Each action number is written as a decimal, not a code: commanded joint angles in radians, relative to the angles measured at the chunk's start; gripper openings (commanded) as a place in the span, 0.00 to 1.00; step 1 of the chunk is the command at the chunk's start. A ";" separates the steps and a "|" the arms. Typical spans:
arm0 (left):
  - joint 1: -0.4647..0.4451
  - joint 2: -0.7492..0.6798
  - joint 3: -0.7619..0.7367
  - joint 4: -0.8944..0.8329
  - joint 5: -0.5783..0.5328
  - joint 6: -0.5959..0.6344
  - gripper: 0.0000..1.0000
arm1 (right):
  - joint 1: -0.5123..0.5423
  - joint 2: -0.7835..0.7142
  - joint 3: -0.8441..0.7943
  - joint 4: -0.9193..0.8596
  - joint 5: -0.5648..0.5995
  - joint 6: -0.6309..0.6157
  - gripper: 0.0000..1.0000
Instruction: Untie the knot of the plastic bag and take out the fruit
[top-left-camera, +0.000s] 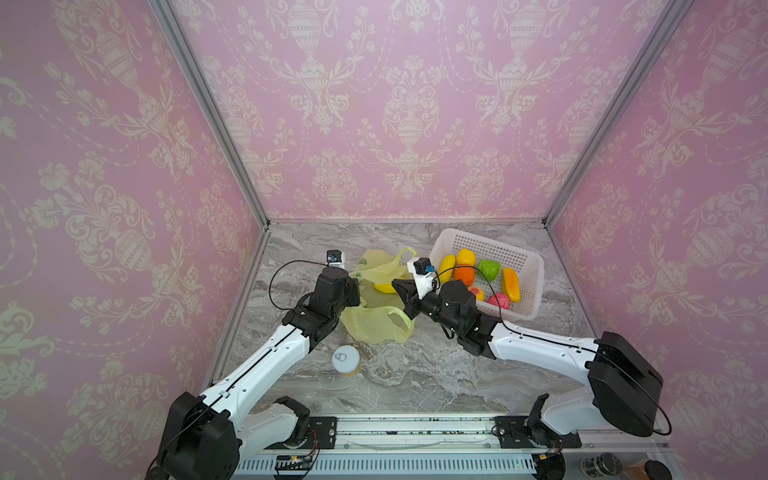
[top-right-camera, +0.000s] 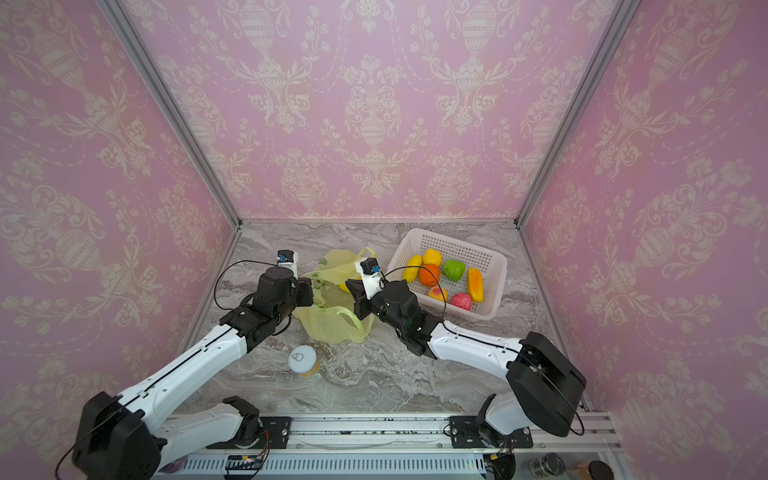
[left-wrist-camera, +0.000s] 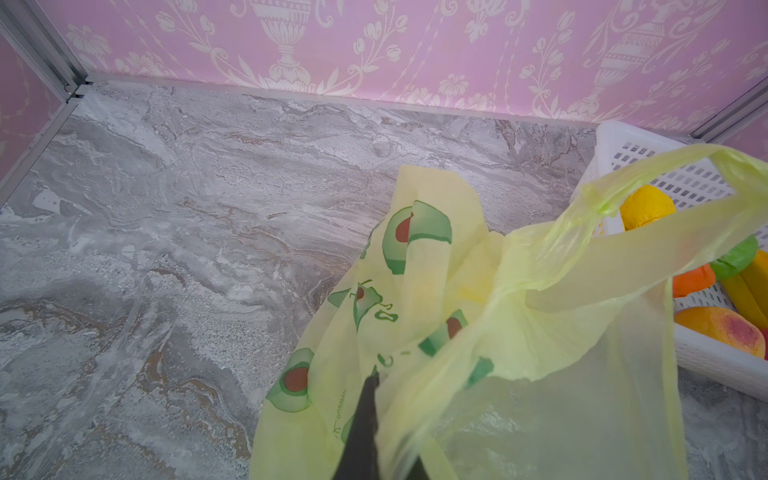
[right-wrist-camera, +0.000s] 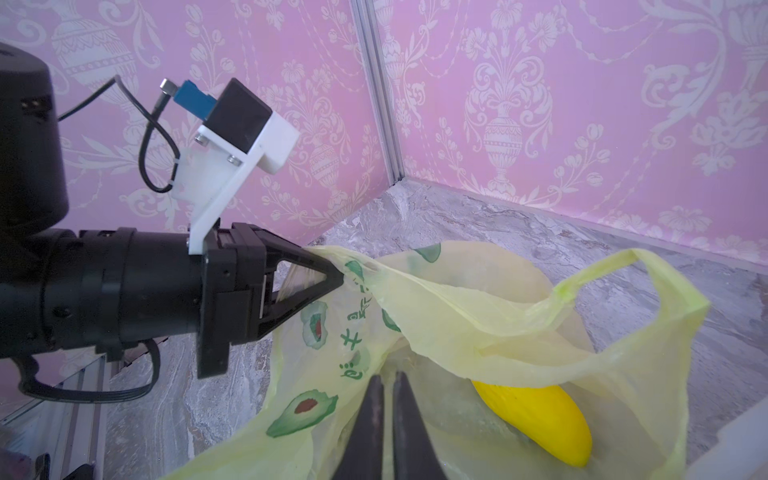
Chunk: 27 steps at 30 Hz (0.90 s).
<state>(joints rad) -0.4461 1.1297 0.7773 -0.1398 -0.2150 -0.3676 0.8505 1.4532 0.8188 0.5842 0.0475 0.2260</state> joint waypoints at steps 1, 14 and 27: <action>0.007 0.001 0.022 0.029 0.030 0.015 0.00 | -0.004 0.051 0.038 -0.017 0.065 0.010 0.23; 0.004 0.144 0.425 -0.201 0.301 -0.035 0.00 | 0.182 0.309 -0.024 0.140 0.447 0.082 0.42; -0.006 0.192 0.506 -0.364 0.442 -0.040 0.00 | 0.180 0.447 0.331 -0.364 0.592 0.047 0.90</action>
<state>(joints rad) -0.4484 1.3193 1.2949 -0.4622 0.1650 -0.3920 1.0424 1.8503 1.0779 0.3630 0.6151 0.3092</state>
